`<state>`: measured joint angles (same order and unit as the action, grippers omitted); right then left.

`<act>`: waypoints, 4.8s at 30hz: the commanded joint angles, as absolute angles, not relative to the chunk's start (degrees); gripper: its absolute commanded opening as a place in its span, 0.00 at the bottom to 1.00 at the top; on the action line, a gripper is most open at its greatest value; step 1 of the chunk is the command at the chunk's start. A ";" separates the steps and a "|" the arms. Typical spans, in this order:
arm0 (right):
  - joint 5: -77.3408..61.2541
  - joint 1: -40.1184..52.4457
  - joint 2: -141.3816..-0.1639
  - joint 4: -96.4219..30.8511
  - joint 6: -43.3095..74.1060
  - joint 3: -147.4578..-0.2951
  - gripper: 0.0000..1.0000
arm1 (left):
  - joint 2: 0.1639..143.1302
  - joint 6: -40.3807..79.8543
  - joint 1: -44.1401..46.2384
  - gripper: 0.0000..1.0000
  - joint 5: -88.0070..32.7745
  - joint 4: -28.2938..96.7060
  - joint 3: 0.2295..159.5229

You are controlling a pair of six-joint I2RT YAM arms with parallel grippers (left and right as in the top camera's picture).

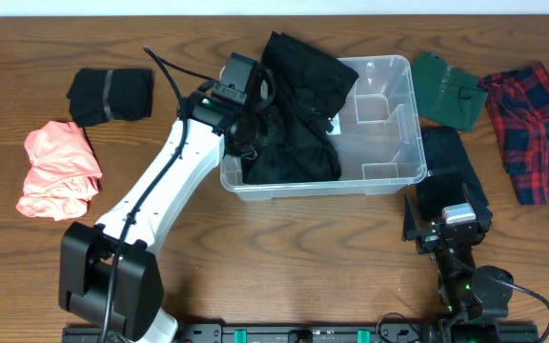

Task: Pack container
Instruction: 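Release the jacket and push it down into the bin with the left gripper, then press and tuck the black jacket into the bin's left side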

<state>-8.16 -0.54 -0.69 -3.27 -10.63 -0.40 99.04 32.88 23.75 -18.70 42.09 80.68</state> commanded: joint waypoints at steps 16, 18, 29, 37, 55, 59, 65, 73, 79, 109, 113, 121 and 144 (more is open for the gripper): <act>-8.40 -1.21 -0.38 -3.49 -11.00 -0.32 0.99 | 99.57 29.85 23.88 0.70 -6.15 43.57 78.48; -8.40 -1.21 -0.38 -3.49 -11.00 -0.32 0.99 | 99.07 27.77 23.88 0.70 -3.44 43.48 79.35; -8.40 -1.21 -0.38 -3.49 -11.00 -0.32 0.99 | 90.21 19.57 23.97 0.70 1.34 38.63 81.80; -8.40 -1.21 -0.38 -3.49 -11.00 -0.32 0.99 | 87.55 10.55 27.31 0.06 1.34 30.70 81.78; -8.40 -1.21 -0.38 -3.49 -11.00 -0.32 0.99 | 105.34 -1.78 29.23 0.06 3.75 14.04 81.78; -8.40 -1.21 -0.38 -3.49 -11.00 -0.32 0.99 | 108.75 -2.79 29.23 0.06 11.29 14.06 81.78; -8.40 -1.21 -0.38 -3.49 -11.00 -0.32 0.99 | 109.75 -1.34 29.23 0.06 19.81 15.14 81.71; -8.40 -1.21 -0.38 -3.49 -11.00 -0.32 0.99 | 110.08 6.13 29.17 0.06 19.81 16.82 80.40; -8.40 -1.21 -0.38 -3.49 -11.00 -0.32 0.99 | 113.82 7.86 29.19 0.06 19.81 17.67 79.77; -8.40 -1.21 -0.38 -3.49 -11.00 -0.32 0.99 | 89.84 26.57 30.83 0.06 14.04 49.34 81.91; -8.40 -1.21 -0.38 -3.49 -11.00 -0.32 0.99 | 92.05 26.94 30.83 0.06 8.93 52.80 80.55; -8.40 -1.21 -0.38 -3.49 -11.00 -0.32 0.99 | 98.06 28.86 30.83 0.06 8.95 56.82 80.44; -8.40 -1.21 -0.38 -3.49 -11.00 -0.32 0.99 | 115.39 28.14 30.83 0.06 6.83 57.47 83.02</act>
<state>-8.16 -0.54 -0.69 -3.27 -10.63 -0.40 115.35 28.47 30.87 7.86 56.66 81.49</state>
